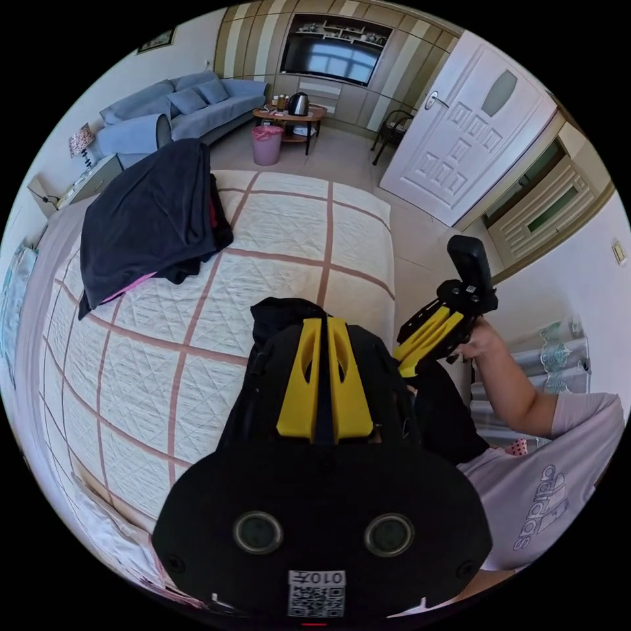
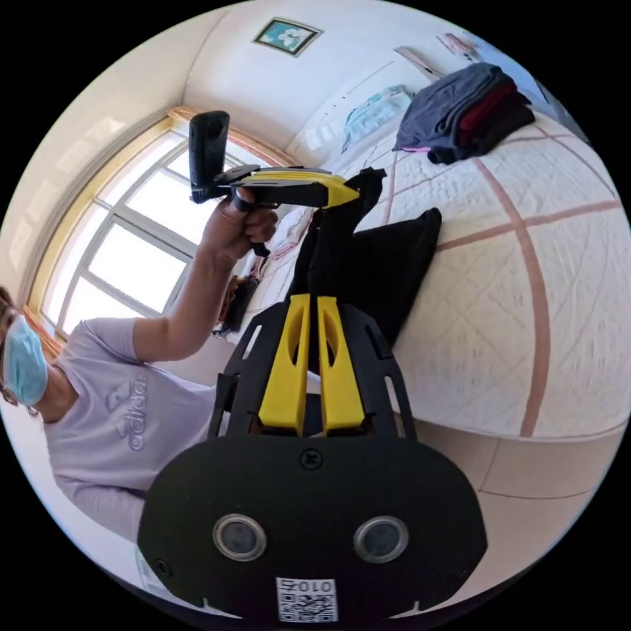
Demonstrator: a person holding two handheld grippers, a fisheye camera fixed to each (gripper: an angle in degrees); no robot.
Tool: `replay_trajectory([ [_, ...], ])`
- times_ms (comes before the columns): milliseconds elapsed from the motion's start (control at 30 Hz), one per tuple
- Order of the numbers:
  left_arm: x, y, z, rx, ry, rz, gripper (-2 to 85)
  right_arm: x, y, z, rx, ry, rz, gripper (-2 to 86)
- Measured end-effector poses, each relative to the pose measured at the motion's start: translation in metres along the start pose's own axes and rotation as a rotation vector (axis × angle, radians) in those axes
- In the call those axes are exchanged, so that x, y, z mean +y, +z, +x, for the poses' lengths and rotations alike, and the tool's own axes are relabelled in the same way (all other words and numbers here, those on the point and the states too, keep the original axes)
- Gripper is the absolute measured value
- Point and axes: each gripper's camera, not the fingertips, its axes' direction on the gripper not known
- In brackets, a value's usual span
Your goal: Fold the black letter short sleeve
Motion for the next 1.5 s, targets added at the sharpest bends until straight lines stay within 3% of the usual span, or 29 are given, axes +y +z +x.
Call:
replay_trajectory([
  [100,-0.008,0.018,0.008,-0.042,0.025,-0.065,0.6,0.003,0.0,0.017,0.005,0.141,0.018,4.8],
  [233,-0.009,0.042,0.008,-0.152,0.017,-0.093,1.4,0.019,-0.009,0.048,-0.181,0.222,0.165,7.5],
  [367,0.006,0.036,-0.001,-0.037,0.033,-0.033,4.2,0.017,-0.011,0.047,-0.206,0.194,0.18,9.7],
  [467,0.036,-0.013,-0.013,0.063,-0.019,0.124,5.8,0.002,-0.005,0.034,-0.135,0.145,0.13,10.4],
  [567,0.091,-0.072,-0.017,0.019,-0.055,0.248,7.0,-0.018,0.004,0.023,-0.004,0.134,0.065,9.8],
  [733,0.211,-0.104,-0.041,-0.179,-0.25,0.223,8.3,-0.053,0.025,0.005,0.199,0.123,-0.032,5.3],
  [900,0.3,-0.081,-0.1,-0.046,-0.526,0.249,9.8,-0.064,0.01,0.004,0.174,0.183,0.042,5.1],
  [1000,0.302,-0.07,-0.122,-0.041,-0.555,0.222,10.9,-0.064,0.024,0.028,0.157,0.264,-0.076,6.5],
  [1133,0.298,-0.06,-0.152,-0.003,-0.583,0.199,11.9,-0.083,-0.01,-0.006,0.278,0.202,0.13,7.8],
  [1200,0.295,-0.06,-0.167,-0.002,-0.601,0.201,12.1,-0.113,-0.012,-0.019,0.363,0.161,0.135,8.4],
  [1400,0.278,-0.046,-0.188,0.01,-0.564,0.114,8.0,-0.231,0.044,-0.016,0.641,0.1,-0.087,9.1],
  [1500,0.282,-0.051,-0.186,-0.03,-0.506,0.132,4.4,-0.257,0.082,0.0,0.727,0.094,-0.235,5.4],
])
